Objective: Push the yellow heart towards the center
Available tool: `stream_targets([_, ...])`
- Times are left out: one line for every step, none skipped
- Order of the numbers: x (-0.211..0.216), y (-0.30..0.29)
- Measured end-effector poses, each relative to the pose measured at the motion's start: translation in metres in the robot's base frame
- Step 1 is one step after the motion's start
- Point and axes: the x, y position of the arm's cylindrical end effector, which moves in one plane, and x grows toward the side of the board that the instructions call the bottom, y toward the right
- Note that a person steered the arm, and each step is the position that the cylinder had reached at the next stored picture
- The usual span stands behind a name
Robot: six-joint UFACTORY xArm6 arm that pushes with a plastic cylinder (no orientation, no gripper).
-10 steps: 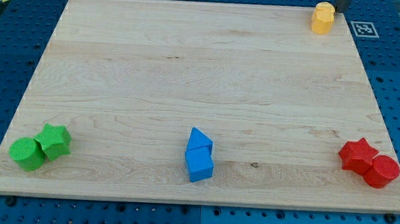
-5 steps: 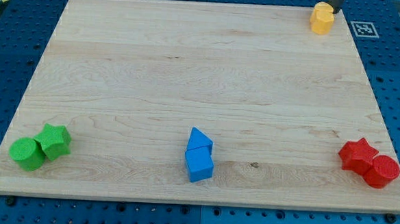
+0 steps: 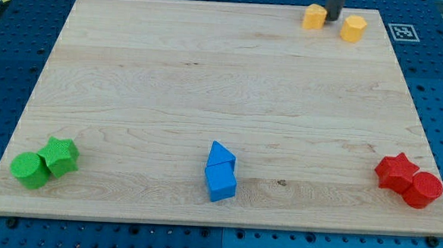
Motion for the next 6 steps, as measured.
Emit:
stream_targets([0.000,-0.038])
stream_targets([0.013,-0.063])
stream_targets([0.036,-0.070])
stream_targets([0.045,-0.103])
stream_targets([0.061,-0.134])
stream_targets([0.089,-0.147])
